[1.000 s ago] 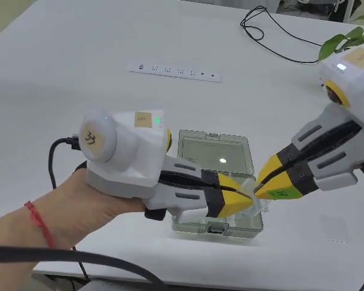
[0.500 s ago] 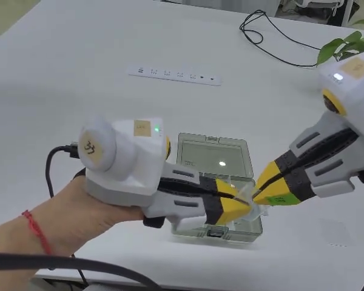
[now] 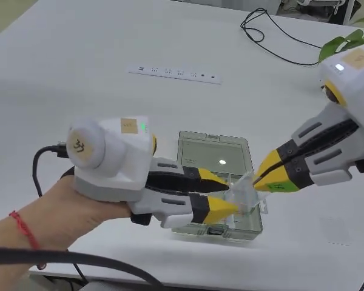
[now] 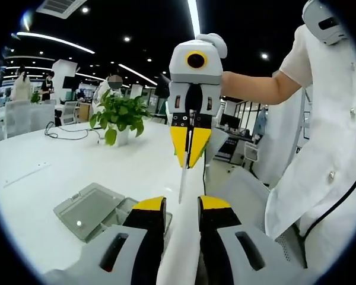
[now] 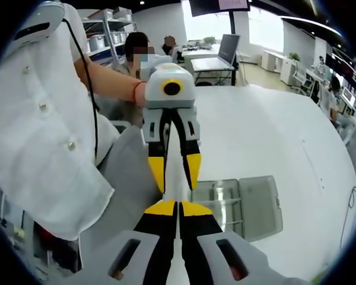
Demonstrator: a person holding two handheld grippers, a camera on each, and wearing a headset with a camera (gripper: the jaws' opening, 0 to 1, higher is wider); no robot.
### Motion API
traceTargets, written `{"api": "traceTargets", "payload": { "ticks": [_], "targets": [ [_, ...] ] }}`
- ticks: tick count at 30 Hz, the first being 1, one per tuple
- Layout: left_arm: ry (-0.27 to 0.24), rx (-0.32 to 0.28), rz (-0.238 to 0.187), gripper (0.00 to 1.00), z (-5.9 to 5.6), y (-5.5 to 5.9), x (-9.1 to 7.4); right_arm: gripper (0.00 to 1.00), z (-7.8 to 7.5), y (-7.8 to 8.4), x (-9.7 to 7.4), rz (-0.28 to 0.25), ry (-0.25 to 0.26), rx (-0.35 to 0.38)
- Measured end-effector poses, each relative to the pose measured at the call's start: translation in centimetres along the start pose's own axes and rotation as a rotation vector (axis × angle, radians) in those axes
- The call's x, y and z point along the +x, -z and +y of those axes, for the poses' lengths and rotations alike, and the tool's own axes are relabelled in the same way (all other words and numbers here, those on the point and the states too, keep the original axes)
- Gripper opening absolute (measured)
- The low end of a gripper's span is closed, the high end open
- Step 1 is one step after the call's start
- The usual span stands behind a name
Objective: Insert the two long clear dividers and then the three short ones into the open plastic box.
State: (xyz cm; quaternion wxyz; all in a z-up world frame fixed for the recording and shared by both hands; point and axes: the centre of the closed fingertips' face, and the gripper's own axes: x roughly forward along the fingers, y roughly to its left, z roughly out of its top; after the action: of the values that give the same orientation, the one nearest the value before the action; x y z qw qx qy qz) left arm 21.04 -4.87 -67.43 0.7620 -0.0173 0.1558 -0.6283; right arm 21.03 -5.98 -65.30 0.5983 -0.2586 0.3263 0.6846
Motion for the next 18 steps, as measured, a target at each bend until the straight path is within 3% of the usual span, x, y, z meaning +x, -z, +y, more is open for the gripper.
{"api": "traceTargets", "payload": {
  "ticks": [6, 18],
  "targets": [
    [-0.036, 0.000, 0.017, 0.27, 0.7, 0.7, -0.8, 0.03, -1.2, 0.5, 0.0, 0.016, 0.038, 0.003],
    [-0.117, 0.034, 0.052, 0.53, 2.4, 2.1, -2.4, 0.03, -4.2, 1.5, 1.0, 0.053, 0.105, -0.006]
  ]
}}
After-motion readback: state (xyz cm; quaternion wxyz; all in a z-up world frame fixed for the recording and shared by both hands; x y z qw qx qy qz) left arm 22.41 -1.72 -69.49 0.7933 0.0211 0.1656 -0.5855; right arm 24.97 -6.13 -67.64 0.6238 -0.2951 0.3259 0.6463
